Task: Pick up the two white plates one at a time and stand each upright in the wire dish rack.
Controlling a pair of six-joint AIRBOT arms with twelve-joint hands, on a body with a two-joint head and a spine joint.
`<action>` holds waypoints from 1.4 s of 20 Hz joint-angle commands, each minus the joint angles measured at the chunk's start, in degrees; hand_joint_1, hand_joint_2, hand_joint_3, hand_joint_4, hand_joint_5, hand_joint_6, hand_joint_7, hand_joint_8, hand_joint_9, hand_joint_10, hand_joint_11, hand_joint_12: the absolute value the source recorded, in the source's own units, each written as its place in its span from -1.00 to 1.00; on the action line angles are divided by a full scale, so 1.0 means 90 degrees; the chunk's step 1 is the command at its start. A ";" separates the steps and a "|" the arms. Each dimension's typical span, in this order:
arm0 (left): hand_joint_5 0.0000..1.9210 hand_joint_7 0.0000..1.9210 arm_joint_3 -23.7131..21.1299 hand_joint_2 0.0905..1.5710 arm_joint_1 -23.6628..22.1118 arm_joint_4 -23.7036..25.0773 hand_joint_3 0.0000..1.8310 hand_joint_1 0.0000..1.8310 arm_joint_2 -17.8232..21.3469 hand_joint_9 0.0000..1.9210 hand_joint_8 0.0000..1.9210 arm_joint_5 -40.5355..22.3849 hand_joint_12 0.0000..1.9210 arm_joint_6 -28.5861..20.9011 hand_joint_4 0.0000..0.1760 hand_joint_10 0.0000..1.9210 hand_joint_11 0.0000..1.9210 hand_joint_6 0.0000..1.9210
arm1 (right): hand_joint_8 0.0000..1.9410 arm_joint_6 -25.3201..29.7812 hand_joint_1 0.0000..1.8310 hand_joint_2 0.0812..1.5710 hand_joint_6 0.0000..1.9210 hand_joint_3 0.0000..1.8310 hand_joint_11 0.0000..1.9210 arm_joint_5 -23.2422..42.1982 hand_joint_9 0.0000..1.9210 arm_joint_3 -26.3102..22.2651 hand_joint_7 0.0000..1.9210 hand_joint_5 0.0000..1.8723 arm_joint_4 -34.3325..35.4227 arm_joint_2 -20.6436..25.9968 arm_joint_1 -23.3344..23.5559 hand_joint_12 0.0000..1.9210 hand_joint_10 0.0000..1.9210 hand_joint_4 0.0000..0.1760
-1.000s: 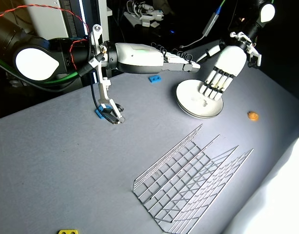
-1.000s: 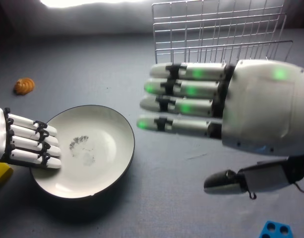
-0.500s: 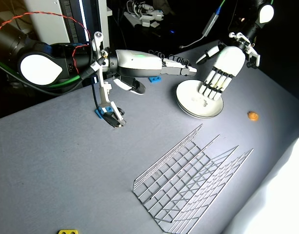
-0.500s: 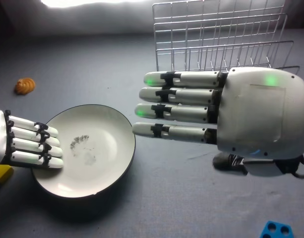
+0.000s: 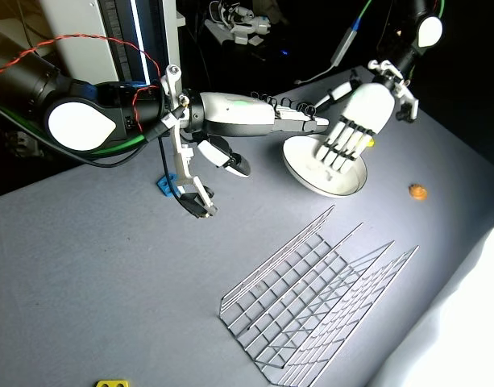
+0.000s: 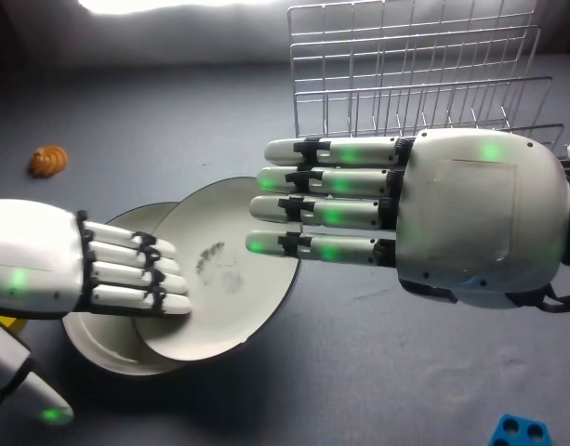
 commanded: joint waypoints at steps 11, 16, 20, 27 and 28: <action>-1.00 -1.00 0.0065 0.29 -0.0264 0.0132 -0.98 -1.00 -0.0361 -1.00 -1.00 -0.0054 -1.00 0.0034 -1.00 -1.00 -1.00 -1.00 | -1.00 -0.0293 0.24 0.21 -1.00 -1.00 -1.00 0.0113 -1.00 0.0406 -1.00 -1.00 0.0154 -0.0634 0.0121 -0.86 -1.00 -1.00; -1.00 -1.00 0.0089 0.30 -0.0265 0.0132 -0.98 -1.00 -0.0361 -1.00 -1.00 -0.0054 -1.00 0.0034 -1.00 -1.00 -1.00 -1.00 | -1.00 -0.0446 0.26 0.20 -0.99 -1.00 -1.00 -0.0058 -1.00 0.0736 -1.00 -0.98 0.0397 -0.1134 0.0163 -0.76 -1.00 -1.00; -1.00 -1.00 0.0089 0.29 -0.0265 0.0131 -0.98 -1.00 -0.0370 -1.00 -1.00 -0.0054 -1.00 0.0034 -1.00 -1.00 -1.00 -1.00 | -1.00 -0.0645 0.23 0.25 -1.00 -0.99 -1.00 -0.0298 -1.00 0.0954 -1.00 -0.97 0.0661 -0.1477 0.0213 -0.71 -1.00 -1.00; -1.00 -1.00 0.0106 0.30 -0.0275 0.0129 -0.98 -1.00 -0.0368 -1.00 -1.00 -0.0055 -1.00 0.0034 -1.00 -1.00 -1.00 -1.00 | -0.99 -0.0829 0.27 0.25 -0.99 -1.00 -1.00 -0.0356 -0.92 0.1132 -0.91 -0.86 0.0910 -0.1800 0.0212 -0.48 -0.98 -1.00; -1.00 -1.00 0.0110 0.30 -0.0279 0.0127 -0.99 -1.00 -0.0370 -1.00 -1.00 -0.0055 -1.00 0.0034 -1.00 -1.00 -1.00 -1.00 | -0.99 -0.0853 0.26 0.26 -0.99 -1.00 -1.00 -0.0356 -0.90 0.1151 -0.88 -0.84 0.0929 -0.1849 0.0216 -0.43 -0.98 -1.00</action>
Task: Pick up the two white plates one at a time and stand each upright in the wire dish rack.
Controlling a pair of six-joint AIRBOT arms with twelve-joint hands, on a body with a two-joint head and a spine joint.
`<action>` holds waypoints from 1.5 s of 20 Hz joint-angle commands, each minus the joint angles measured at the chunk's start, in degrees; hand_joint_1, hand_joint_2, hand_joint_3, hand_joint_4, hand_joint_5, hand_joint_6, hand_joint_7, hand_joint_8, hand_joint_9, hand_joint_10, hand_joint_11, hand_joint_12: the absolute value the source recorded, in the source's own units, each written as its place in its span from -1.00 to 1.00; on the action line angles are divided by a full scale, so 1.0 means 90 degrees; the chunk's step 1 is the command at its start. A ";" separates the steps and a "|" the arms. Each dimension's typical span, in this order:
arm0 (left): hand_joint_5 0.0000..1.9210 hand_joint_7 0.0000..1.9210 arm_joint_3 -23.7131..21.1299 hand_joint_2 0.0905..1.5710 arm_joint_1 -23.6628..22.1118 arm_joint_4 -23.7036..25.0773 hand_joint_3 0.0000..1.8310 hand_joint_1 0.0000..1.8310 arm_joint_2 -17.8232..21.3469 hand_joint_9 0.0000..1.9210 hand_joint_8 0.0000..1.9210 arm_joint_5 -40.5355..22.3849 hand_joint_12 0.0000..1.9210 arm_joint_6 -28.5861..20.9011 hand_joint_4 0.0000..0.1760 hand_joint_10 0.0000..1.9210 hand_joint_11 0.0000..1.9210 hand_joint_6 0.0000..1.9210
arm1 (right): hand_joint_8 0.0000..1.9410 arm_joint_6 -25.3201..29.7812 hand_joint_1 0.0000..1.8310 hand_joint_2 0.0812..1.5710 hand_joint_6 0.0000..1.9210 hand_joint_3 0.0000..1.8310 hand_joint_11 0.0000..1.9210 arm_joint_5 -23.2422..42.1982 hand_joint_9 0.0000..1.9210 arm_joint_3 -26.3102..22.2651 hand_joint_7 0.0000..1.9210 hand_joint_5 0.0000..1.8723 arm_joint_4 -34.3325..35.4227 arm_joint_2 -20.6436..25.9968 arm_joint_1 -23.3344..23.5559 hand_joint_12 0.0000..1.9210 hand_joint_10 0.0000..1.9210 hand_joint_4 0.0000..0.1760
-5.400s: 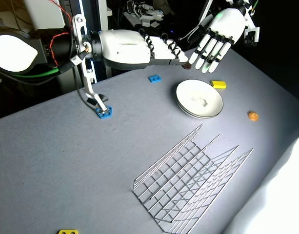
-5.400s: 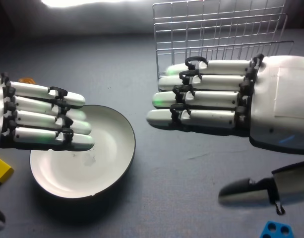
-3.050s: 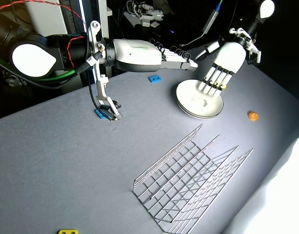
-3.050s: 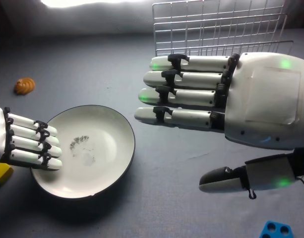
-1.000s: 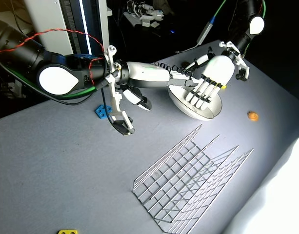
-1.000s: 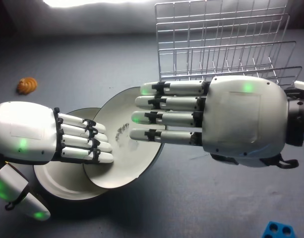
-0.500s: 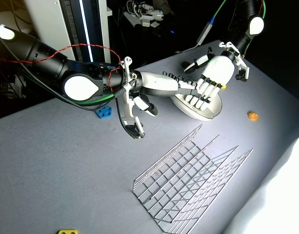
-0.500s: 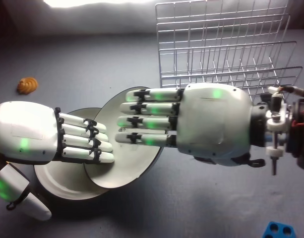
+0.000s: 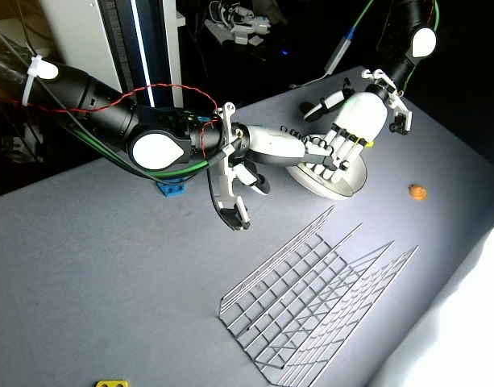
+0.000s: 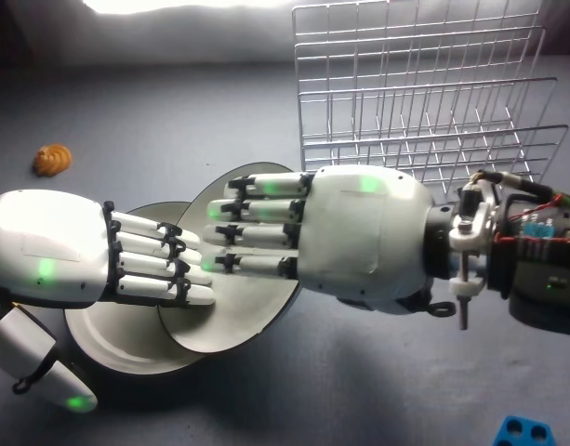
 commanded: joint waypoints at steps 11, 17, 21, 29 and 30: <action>-1.00 -1.00 0.0060 0.31 -0.0036 -0.0017 -0.99 -1.00 -0.0169 -1.00 -1.00 -0.0090 -1.00 0.0031 -1.00 -1.00 -1.00 -1.00 | -0.97 -0.0351 0.27 0.43 -0.96 -1.00 -0.72 0.0777 -0.27 0.0117 -0.24 -0.25 0.0463 -0.0331 0.0160 0.22 -0.92 -1.00; -1.00 -1.00 0.0090 0.32 -0.0051 -0.0033 -0.99 -1.00 -0.0189 -1.00 -1.00 -0.0090 -1.00 0.0031 -1.00 -1.00 -1.00 -1.00 | -0.21 -0.0352 0.63 0.34 0.01 -1.00 -0.13 0.0837 0.06 0.0140 0.09 0.03 0.0585 -0.0345 0.0150 0.53 -0.11 -1.00; -1.00 -1.00 0.0051 0.32 -0.0087 -0.0139 -0.99 -1.00 -0.0123 -1.00 -1.00 -0.0090 -1.00 0.0001 -1.00 -1.00 -1.00 -1.00 | -0.44 -0.0352 0.64 0.29 -0.11 -1.00 -0.06 0.0837 0.18 0.0138 0.21 0.11 0.0584 -0.0342 0.0155 0.44 -0.29 -1.00; -1.00 -1.00 -0.0413 0.32 -0.0643 -0.0710 -0.99 -1.00 0.0860 -1.00 -1.00 -0.0244 -1.00 -0.0345 -1.00 -1.00 -1.00 -1.00 | -0.33 -0.0352 0.63 0.31 -0.08 -1.00 -0.12 0.0870 0.12 -0.0004 0.14 0.09 0.0584 -0.0235 0.0177 0.52 -0.18 -1.00; -1.00 -1.00 -0.0504 0.32 -0.0714 -0.0710 -0.99 -1.00 0.1026 -1.00 -1.00 -0.0246 -1.00 -0.0422 -1.00 -1.00 -1.00 -1.00 | -0.34 -0.0352 0.63 0.32 -0.08 -1.00 -0.12 0.0902 0.11 -0.0075 0.14 0.10 0.0584 -0.0196 0.0187 0.52 -0.17 -1.00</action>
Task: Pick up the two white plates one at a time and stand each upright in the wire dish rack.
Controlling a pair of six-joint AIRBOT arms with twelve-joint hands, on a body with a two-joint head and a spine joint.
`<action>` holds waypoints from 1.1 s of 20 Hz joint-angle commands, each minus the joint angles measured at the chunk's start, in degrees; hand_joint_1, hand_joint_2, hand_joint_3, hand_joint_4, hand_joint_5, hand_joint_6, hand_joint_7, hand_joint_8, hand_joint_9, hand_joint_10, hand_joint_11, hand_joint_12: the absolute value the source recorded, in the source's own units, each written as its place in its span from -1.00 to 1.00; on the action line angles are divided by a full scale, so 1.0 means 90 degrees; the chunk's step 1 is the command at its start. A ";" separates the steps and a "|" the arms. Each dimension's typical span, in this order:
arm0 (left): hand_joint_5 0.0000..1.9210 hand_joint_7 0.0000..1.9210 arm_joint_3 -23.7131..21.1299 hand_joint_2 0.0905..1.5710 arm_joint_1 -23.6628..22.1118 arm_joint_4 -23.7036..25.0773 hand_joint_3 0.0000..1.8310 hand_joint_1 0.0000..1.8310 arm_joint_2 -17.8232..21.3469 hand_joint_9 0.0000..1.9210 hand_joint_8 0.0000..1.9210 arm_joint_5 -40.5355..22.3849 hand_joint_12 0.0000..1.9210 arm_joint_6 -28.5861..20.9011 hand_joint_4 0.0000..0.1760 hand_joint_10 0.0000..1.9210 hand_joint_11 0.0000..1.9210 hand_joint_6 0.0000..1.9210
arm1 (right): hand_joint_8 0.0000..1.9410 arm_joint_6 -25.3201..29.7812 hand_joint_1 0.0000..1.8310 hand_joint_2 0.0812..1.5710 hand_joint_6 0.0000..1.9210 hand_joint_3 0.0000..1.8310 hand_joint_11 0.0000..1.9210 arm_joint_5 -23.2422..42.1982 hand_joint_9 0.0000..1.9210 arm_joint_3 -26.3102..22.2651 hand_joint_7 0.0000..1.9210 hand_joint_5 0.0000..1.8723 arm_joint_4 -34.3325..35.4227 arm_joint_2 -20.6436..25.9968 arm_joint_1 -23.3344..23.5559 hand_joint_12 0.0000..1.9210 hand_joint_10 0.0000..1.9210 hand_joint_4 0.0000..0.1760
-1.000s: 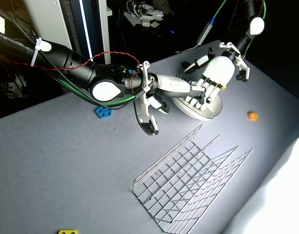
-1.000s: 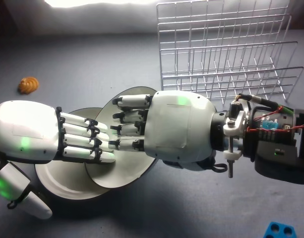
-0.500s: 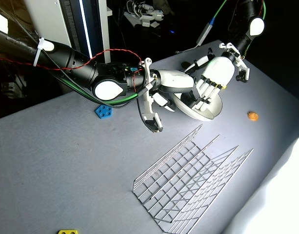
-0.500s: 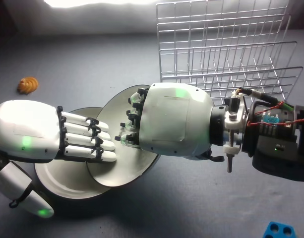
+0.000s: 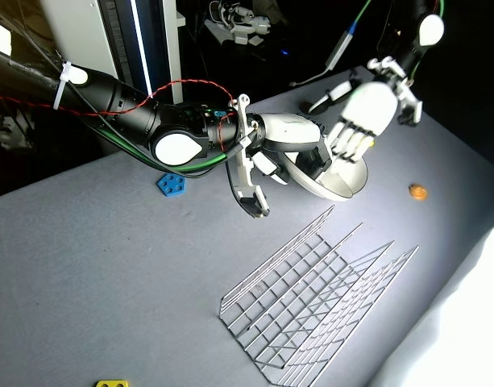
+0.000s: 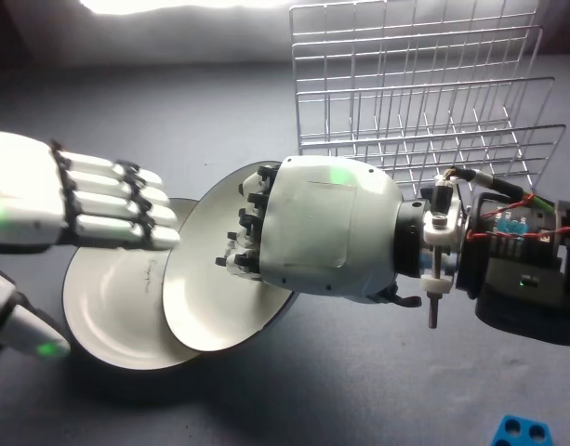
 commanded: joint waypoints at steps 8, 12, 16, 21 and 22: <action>-1.00 -1.00 -0.0667 0.31 -0.0218 -0.0422 -1.00 -1.00 0.1239 -1.00 -1.00 -0.0366 -1.00 -0.0467 -1.00 -1.00 -1.00 -1.00 | -0.33 0.0066 0.64 0.31 -0.05 -1.00 -0.13 0.0592 0.13 -0.0418 0.15 0.08 0.0178 0.0299 0.0204 0.51 -0.21 -1.00; -1.00 -1.00 -0.0734 0.32 -0.0386 -0.0422 -0.99 -1.00 0.1670 -1.00 -1.00 -0.0387 -1.00 -0.0635 -1.00 -1.00 -1.00 -1.00 | -0.25 0.0211 0.63 0.33 0.02 -1.00 -0.13 0.0592 0.08 -0.0592 0.10 0.04 0.0270 0.0428 0.0280 0.53 -0.14 -1.00; -1.00 -1.00 -0.0826 0.32 -0.0431 -0.0518 -0.99 -1.00 0.2031 -1.00 -1.00 -0.0455 -1.00 -0.0707 -1.00 -1.00 -1.00 -1.00 | -0.25 0.0863 0.63 0.33 -0.03 -1.00 -0.12 0.0593 0.09 -0.0874 0.10 0.06 0.0299 0.0713 0.0498 0.52 -0.14 -1.00; -1.00 -1.00 -0.0563 0.32 -0.0509 -0.0515 -0.99 -1.00 0.1956 -1.00 -1.00 -0.0567 -1.00 -0.0860 -1.00 -1.00 -1.00 -1.00 | -0.30 0.1781 0.63 0.32 -0.05 -1.00 -0.09 0.0588 0.10 -0.1213 0.14 0.06 0.0299 0.1076 0.0820 0.51 -0.18 -1.00; -1.00 -1.00 -0.0439 0.32 -0.0510 -0.0516 -0.99 -1.00 0.1922 -1.00 -1.00 -0.0567 -1.00 -0.0875 -1.00 -1.00 -1.00 -1.00 | -0.30 0.2020 0.63 0.32 -0.04 -1.00 -0.09 0.0563 0.10 -0.1272 0.14 0.06 0.0298 0.1160 0.0909 0.51 -0.17 -1.00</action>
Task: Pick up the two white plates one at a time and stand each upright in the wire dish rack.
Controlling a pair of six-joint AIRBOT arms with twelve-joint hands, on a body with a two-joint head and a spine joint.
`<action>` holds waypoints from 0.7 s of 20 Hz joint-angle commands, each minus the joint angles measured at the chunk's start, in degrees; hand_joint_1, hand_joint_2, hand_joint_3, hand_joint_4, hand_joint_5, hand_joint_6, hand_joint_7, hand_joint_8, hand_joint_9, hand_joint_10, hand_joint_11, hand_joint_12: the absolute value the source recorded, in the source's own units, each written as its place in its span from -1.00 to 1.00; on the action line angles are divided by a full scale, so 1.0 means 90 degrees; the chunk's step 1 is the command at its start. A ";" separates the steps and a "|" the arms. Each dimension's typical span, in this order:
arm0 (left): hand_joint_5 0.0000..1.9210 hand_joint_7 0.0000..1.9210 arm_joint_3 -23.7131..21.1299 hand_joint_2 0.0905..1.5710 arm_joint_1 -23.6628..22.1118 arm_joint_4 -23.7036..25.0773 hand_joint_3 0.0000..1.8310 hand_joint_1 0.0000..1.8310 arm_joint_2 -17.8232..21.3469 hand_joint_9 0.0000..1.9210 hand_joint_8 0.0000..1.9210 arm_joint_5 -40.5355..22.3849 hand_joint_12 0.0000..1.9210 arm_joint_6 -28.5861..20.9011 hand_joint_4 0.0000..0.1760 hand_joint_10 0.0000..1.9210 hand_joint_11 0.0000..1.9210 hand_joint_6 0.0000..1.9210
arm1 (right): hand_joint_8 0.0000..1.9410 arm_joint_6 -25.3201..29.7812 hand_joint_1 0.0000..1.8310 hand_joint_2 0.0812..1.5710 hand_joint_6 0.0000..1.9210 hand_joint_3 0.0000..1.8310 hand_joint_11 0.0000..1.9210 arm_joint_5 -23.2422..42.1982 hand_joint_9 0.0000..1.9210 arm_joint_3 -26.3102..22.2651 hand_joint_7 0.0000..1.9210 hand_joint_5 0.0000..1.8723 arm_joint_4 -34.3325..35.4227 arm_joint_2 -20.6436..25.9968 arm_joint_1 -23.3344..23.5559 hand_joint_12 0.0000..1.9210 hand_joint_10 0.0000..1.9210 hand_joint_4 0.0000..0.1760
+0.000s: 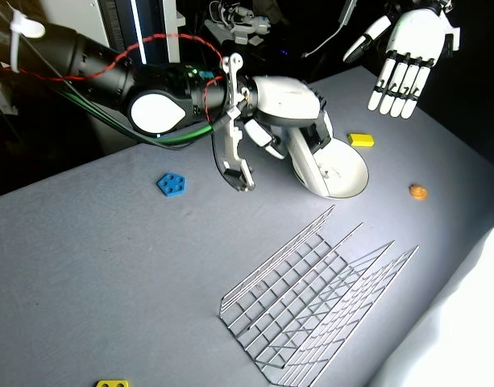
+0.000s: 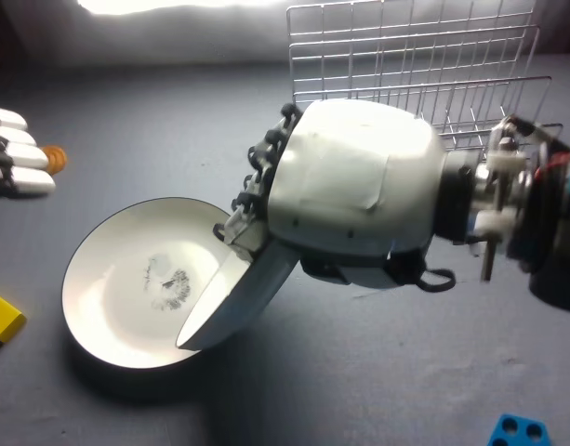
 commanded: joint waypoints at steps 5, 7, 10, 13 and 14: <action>-1.00 -1.00 0.0032 0.33 -0.0100 -0.0414 -0.99 -1.00 0.0035 -1.00 -1.00 -0.0127 -1.00 -0.0021 -1.00 -1.00 -1.00 -1.00 | -0.31 0.1470 0.63 0.31 -0.04 -1.00 -0.07 0.0567 0.11 -0.0116 0.14 0.06 0.0035 0.0325 0.0513 0.49 -0.19 -1.00; -1.00 -1.00 -0.0196 0.33 -0.0237 -0.0344 -0.99 -1.00 0.0099 -1.00 -1.00 -0.0126 -1.00 -0.0021 -1.00 -1.00 -1.00 -1.00 | -0.26 0.2167 0.63 0.32 -0.02 -1.00 -0.09 0.0380 0.11 -0.0116 0.12 0.04 0.0034 0.0462 0.0742 0.51 -0.19 -1.00; -1.00 -1.00 -0.0413 0.32 -0.0397 -0.0219 -0.99 -1.00 0.0127 -1.00 -1.00 -0.0125 -1.00 -0.0021 -1.00 -1.00 -1.00 -1.00 | -0.22 0.3045 0.63 0.34 0.01 -1.00 -0.12 0.0300 0.05 -0.0114 0.10 0.03 0.0033 0.0659 0.1017 0.54 -0.11 -1.00; -1.00 -1.00 -0.0363 0.33 -0.0416 -0.0201 -0.99 -1.00 0.0066 -1.00 -1.00 -0.0132 -1.00 -0.0064 -1.00 -1.00 -1.00 -1.00 | -0.19 0.4039 0.63 0.34 0.05 -1.00 -0.11 -0.0075 0.05 -0.0039 0.07 0.02 0.0033 0.0779 0.1264 0.53 -0.11 -1.00; -1.00 -1.00 -0.0254 0.33 -0.0418 -0.0200 -0.99 -1.00 0.0003 -1.00 -1.00 -0.0148 -1.00 -0.0068 -1.00 -1.00 -1.00 -1.00 | -0.20 0.4496 0.63 0.33 0.02 -1.00 -0.10 -0.0137 0.05 0.0050 0.08 0.03 0.0034 0.0794 0.1327 0.52 -0.12 -1.00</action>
